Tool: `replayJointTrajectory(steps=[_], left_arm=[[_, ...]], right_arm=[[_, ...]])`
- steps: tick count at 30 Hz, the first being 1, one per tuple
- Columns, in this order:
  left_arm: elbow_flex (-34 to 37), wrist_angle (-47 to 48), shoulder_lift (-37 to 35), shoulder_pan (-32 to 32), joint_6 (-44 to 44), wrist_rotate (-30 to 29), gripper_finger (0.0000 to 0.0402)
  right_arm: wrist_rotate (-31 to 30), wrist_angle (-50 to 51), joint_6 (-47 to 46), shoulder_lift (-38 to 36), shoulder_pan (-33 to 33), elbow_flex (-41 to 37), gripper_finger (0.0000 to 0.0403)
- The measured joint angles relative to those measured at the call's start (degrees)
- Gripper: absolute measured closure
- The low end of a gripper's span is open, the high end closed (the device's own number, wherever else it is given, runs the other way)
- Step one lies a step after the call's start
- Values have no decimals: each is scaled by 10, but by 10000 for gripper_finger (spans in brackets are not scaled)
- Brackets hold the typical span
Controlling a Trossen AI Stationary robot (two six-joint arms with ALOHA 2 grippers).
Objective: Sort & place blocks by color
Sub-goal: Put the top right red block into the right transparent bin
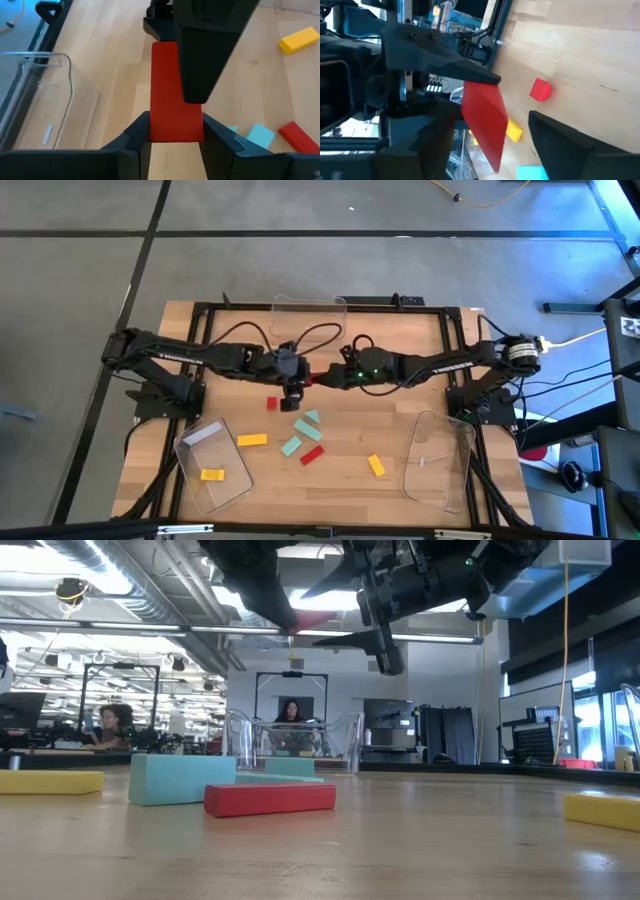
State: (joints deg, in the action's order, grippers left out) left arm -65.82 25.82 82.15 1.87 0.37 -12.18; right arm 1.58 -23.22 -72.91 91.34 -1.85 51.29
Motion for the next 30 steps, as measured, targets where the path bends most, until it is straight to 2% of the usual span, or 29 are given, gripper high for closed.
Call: replayJointTrajectory(steps=[7, 15, 22, 24, 26, 30], left_arm=[[0, 5, -2, -2, 2, 9, 285], [0, 7, -2, -10, 6, 4, 285], [-9, 14, -4, -14, 7, -18, 284], [-25, 23, -8, -16, 5, -23, 255], [-46, 58, -13, -21, -1, -24, 203], [-104, 151, -26, -33, -5, -26, 123]], right_arm=[[-6, -13, -1, -3, -1, 0, 230], [5, -10, -1, -3, -2, 0, 359], [28, -8, 29, -11, -17, 0, 364], [44, 1, 56, -29, -28, 1, 364], [57, 44, 96, -55, -42, 1, 364], [79, 178, 169, -117, -72, -1, 364]])
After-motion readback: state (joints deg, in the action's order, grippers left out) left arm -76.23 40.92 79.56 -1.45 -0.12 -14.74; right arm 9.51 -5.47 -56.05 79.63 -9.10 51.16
